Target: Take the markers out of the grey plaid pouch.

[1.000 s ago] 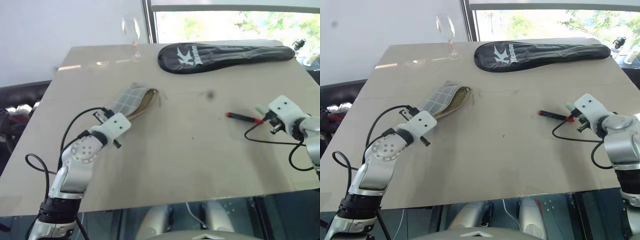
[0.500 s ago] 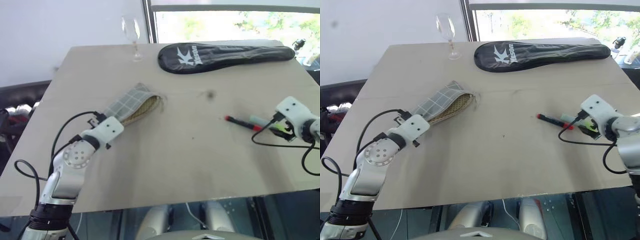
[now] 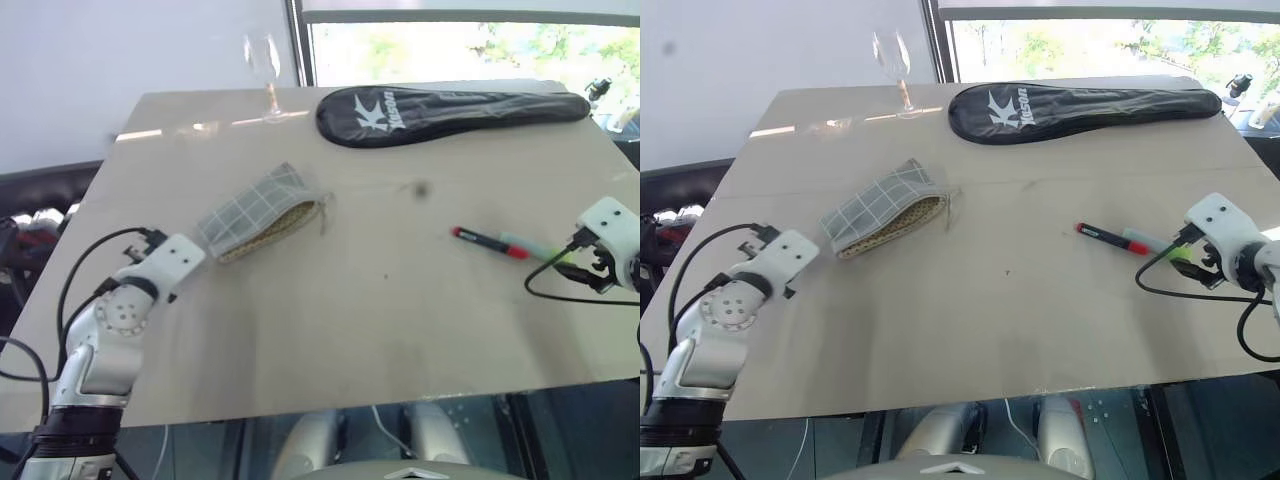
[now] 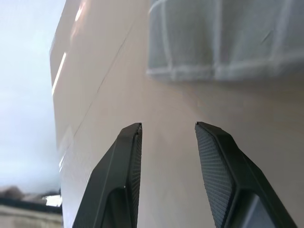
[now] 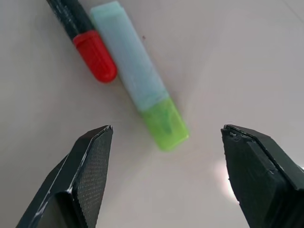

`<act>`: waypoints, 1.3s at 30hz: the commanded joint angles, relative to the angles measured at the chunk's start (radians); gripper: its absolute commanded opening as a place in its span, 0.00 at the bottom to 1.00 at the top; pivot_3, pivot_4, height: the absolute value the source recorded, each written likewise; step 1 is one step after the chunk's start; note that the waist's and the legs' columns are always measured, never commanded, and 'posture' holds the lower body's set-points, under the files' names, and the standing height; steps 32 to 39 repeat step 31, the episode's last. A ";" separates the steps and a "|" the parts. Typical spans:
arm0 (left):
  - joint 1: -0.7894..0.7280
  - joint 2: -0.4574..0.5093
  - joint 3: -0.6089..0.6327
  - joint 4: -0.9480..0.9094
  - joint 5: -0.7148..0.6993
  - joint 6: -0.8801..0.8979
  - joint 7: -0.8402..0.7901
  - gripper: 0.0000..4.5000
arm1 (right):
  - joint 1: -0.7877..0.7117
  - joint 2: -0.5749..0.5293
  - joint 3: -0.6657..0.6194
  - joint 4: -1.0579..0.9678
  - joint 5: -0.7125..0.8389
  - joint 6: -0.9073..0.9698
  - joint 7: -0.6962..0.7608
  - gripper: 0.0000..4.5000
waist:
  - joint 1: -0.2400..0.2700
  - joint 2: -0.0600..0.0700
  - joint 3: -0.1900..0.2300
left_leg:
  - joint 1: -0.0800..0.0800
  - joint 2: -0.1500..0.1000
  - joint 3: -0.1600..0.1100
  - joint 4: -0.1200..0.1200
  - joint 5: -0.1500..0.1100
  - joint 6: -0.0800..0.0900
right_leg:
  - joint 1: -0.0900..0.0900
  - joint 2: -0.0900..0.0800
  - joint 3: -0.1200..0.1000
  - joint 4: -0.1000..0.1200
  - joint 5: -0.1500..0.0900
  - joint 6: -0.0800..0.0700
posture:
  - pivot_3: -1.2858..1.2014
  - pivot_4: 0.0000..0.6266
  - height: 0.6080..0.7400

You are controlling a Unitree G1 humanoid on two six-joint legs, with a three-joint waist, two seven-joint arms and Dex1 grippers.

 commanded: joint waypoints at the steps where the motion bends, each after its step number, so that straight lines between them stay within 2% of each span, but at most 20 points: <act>1: 0.000 0.003 0.074 0.002 -0.073 -0.016 -0.008 0.40 | 0.022 -0.008 -0.068 -0.057 0.070 0.015 0.026 0.83 | 0.001 0.000 0.000 | 0.000 0.000 0.000 0.000 0.000 0.000 | 0.000 0.000 0.000 0.000 0.000 0.000 | 0.52 0.24 1.00; 4: 0.038 -0.054 0.144 -0.063 -0.260 -0.044 -0.108 0.40 | 0.096 0.024 -0.133 -0.102 0.181 -0.030 0.107 0.83 | 0.008 0.000 0.000 | 0.000 0.000 0.000 0.000 0.000 0.000 | 0.000 -0.001 0.001 0.000 0.000 0.000 | 0.52 0.24 1.00; 5: 0.059 -0.073 0.170 -0.094 -0.327 -0.046 -0.147 0.51 | 0.129 0.034 -0.155 -0.116 0.214 -0.058 0.137 0.83 | 0.009 0.000 0.000 | 0.000 0.000 -0.001 0.000 0.000 0.000 | 0.001 -0.001 0.001 -0.001 0.000 0.000 | 0.52 0.24 1.00; 6: 0.088 -0.088 0.195 -0.131 -0.391 -0.040 -0.191 0.56 | 0.157 0.057 -0.183 -0.124 0.253 -0.078 0.160 0.83 | 0.011 0.000 0.000 | 0.000 0.000 -0.001 0.000 0.000 0.000 | 0.001 -0.001 0.001 -0.002 0.000 0.000 | 0.52 0.24 1.00; 8: 0.148 -0.105 0.237 -0.200 -0.493 -0.023 -0.258 0.74 | 0.213 0.092 -0.219 -0.127 0.300 -0.136 0.192 0.83 | 0.012 0.000 0.000 | 0.000 0.001 -0.001 0.000 -0.001 0.001 | 0.002 -0.001 0.001 -0.003 0.000 0.000 | 0.52 0.24 1.00; 10: 0.206 -0.115 0.273 -0.270 -0.580 0.015 -0.299 0.98 | 0.268 0.110 -0.241 -0.128 0.338 -0.170 0.222 0.83 | 0.013 0.000 0.000 | 0.000 0.001 -0.001 0.000 -0.001 0.001 | 0.004 -0.001 0.001 -0.004 0.000 0.000 | 0.52 0.24 1.00; 15: 0.357 -0.122 0.329 -0.446 -0.785 0.134 -0.384 0.99 | 0.351 0.178 -0.269 -0.094 0.391 -0.293 0.239 0.83 | 0.015 0.000 0.000 | 0.007 0.001 -0.001 0.000 -0.002 0.002 | 0.010 -0.001 0.001 -0.004 0.000 0.000 | 0.52 0.24 1.00; 19: 0.457 -0.130 0.351 -0.523 -0.886 0.193 -0.406 0.99 | 0.396 0.221 -0.280 -0.018 0.410 -0.399 0.261 0.83 | 0.015 0.000 0.000 | 0.014 0.001 -0.001 -0.002 -0.004 0.006 | 0.015 -0.001 0.002 -0.004 0.000 0.000 | 0.52 0.24 1.00; 23: 0.567 -0.142 0.331 -0.567 -0.861 0.150 -0.417 0.99 | 0.427 0.265 -0.309 0.073 0.429 -0.572 0.308 0.83 | 0.015 0.000 0.000 | 0.015 0.001 -0.001 -0.002 -0.004 0.006 | 0.017 0.000 0.001 -0.006 0.000 0.000 | 0.52 0.24 1.00; 39: 0.621 -0.153 0.316 -0.555 -0.864 0.115 -0.429 0.99 | 0.411 0.226 -0.284 0.149 0.429 -0.620 0.328 0.83 | 0.016 0.001 0.000 | 0.017 0.002 0.000 -0.002 -0.007 0.005 | 0.019 0.000 0.001 -0.008 0.000 -0.001 | 0.52 0.24 1.00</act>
